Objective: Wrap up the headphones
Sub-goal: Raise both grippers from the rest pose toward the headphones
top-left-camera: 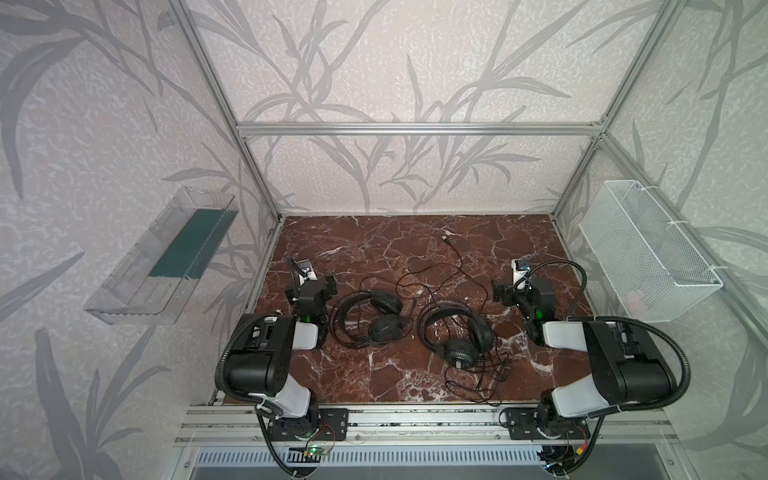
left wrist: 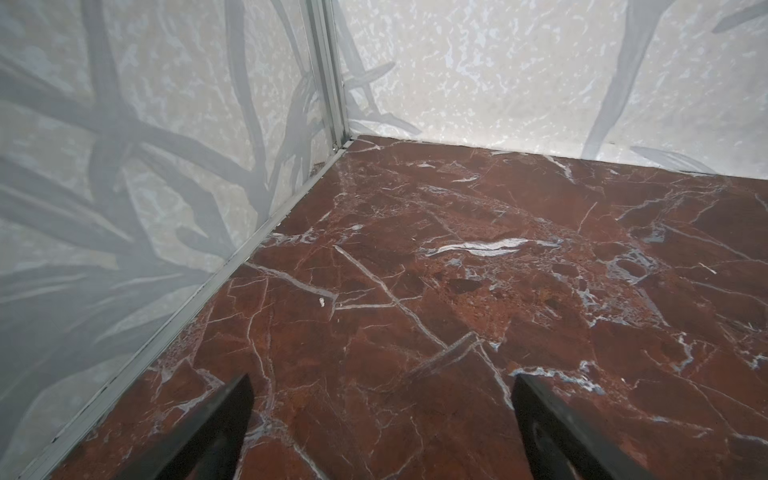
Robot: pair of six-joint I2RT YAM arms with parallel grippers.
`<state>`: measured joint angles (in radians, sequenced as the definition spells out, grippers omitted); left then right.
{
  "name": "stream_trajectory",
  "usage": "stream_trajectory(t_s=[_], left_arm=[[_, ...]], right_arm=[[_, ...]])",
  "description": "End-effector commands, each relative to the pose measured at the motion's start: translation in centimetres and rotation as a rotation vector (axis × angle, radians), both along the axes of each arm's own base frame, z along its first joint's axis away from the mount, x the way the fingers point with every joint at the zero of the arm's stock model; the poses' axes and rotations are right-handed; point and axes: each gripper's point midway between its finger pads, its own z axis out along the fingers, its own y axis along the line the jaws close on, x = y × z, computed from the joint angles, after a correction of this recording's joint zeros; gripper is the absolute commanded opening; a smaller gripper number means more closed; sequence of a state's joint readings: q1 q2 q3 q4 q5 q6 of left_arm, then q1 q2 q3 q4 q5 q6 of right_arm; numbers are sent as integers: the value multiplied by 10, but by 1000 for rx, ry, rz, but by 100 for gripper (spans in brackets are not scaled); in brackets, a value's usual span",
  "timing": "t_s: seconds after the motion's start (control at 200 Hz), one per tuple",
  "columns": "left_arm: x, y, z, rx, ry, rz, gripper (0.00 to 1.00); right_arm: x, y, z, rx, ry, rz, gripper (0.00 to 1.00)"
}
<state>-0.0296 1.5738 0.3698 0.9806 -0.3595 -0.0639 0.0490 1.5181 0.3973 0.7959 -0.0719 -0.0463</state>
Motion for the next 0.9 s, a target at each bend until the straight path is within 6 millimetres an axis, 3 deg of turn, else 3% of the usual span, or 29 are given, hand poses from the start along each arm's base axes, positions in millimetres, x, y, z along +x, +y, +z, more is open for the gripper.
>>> stream_trajectory(t_s=[0.0, 0.895], left_arm=[[0, 0, -1, 0, -1, -6, 99], [0, 0, -1, -1, -2, -7, 99]], right_arm=[[6, 3, 6, -16, -21, 17, 99], [7, 3, 6, -10, -48, 12, 99]])
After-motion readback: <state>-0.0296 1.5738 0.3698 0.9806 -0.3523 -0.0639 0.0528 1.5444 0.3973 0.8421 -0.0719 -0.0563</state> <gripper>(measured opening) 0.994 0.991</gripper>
